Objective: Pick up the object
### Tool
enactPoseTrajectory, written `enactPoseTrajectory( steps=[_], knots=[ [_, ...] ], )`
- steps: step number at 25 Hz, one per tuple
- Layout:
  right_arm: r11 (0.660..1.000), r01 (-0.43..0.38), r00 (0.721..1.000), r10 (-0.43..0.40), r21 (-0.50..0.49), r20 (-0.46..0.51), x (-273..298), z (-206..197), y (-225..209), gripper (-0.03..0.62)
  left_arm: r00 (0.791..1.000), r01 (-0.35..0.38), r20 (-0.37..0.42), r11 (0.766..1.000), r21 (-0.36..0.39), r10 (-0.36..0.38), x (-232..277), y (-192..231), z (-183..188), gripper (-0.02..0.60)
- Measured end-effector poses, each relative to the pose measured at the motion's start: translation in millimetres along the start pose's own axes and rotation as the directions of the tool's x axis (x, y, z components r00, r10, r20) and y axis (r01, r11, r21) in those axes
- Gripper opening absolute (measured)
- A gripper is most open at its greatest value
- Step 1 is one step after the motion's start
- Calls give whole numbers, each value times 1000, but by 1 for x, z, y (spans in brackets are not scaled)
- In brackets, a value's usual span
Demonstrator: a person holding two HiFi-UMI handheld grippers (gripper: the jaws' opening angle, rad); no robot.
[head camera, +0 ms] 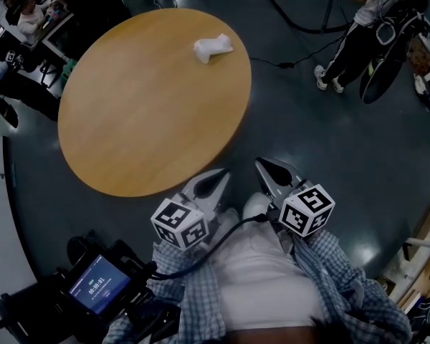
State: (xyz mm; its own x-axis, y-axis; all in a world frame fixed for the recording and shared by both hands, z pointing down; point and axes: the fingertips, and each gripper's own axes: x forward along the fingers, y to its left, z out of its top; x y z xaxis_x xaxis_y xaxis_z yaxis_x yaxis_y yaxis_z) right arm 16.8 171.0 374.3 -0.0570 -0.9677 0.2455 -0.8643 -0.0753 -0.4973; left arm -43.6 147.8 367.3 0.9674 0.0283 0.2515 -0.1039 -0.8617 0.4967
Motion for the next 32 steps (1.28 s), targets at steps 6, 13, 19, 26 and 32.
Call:
enactPoseTrajectory(
  steps=[6, 13, 19, 26, 32],
  knots=[
    [1000, -4, 1000, 4, -9, -8, 68, 78, -97, 6, 998, -62, 17, 998, -13, 62, 89, 61, 64, 2],
    [999, -30, 1000, 30, -26, -1, 93, 64, -100, 6, 992, -123, 38, 992, -28, 124, 69, 83, 54, 2],
    [992, -72, 995, 64, -103, -77, 111, 57, -100, 6, 984, -160, 65, 984, -82, 165, 64, 97, 53, 2],
    [938, -188, 966, 122, -290, -228, 109, 65, -83, 6, 966, -208, 110, 957, -203, 233, 51, 86, 50, 2],
    [855, -346, 904, 193, -386, -382, 166, 82, -98, 6, 936, -277, 120, 902, -331, 331, 67, 119, 57, 3]
  ],
)
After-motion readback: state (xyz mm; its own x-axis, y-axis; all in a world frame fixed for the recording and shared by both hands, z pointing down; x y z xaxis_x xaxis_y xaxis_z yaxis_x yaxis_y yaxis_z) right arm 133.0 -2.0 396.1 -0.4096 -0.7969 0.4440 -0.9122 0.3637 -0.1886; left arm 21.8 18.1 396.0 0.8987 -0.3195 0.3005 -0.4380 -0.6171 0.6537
